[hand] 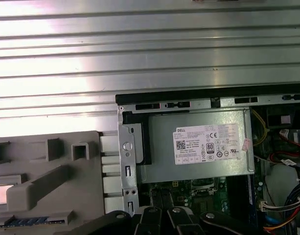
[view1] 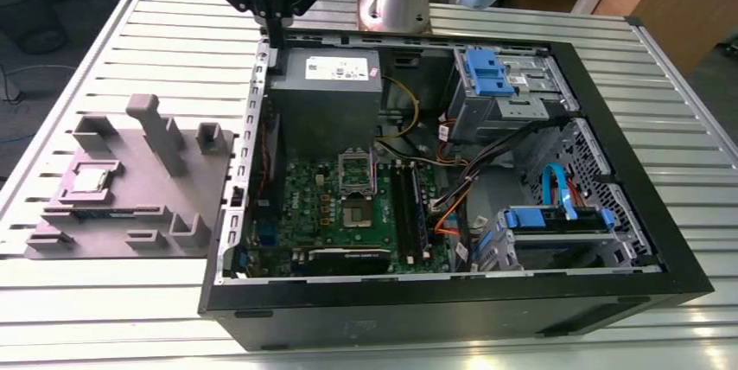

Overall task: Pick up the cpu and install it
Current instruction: 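Reach for the cpu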

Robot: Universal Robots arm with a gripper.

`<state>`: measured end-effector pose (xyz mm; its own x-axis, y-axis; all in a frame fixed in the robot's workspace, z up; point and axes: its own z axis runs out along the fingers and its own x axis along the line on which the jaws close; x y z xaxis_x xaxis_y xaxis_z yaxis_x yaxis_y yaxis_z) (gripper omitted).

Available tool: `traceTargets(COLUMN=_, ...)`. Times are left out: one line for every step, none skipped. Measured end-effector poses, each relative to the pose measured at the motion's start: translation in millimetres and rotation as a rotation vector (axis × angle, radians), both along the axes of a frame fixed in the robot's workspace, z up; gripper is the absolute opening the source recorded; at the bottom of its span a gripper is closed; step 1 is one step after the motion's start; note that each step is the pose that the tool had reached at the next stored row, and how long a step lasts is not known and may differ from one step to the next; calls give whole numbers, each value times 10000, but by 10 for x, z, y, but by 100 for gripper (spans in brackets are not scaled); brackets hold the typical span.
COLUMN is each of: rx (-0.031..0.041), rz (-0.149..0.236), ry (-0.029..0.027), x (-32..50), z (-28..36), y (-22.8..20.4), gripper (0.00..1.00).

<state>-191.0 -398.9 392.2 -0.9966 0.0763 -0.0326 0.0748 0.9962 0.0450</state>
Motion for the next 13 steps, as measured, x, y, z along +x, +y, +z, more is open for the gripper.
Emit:
traceTargets(rx=0, rz=1, ry=0, x=-16, z=0, y=0, gripper=11)
traceTargets(rx=1, rz=1, ry=-2, x=-32, z=-1, y=0, gripper=11)
traceTargets(rx=1, rz=1, ry=-2, x=-49, z=-1, y=0, gripper=11)
traceTargets(rx=0, rz=1, ry=-3, x=-65, z=-2, y=0, gripper=11)
traceTargets(rx=0, rz=1, ry=-3, x=-82, z=-2, y=0, gripper=11)
traceTargets(rx=0, rz=0, ry=-4, x=-100, z=-2, y=0, gripper=11)
traceTargets(rx=0, rz=0, ry=-6, x=-118, z=-3, y=0, gripper=11)
traceTargets(rx=0, rz=0, ry=-7, x=-137, z=-3, y=0, gripper=11)
traceTargets(rx=0, rz=0, ry=-10, x=-157, z=-4, y=0, gripper=11)
traceTargets(rx=0, rz=1, ry=-11, x=-176, z=-4, y=0, gripper=11)
traceTargets(rx=0, rz=0, ry=-13, x=-197, z=-5, y=0, gripper=11)
traceTargets(rx=0, rz=1, ry=-14, x=-219, z=-5, y=0, gripper=11)
traceTargets(rx=0, rz=1, ry=-16, x=-241, z=-6, y=0, gripper=11)
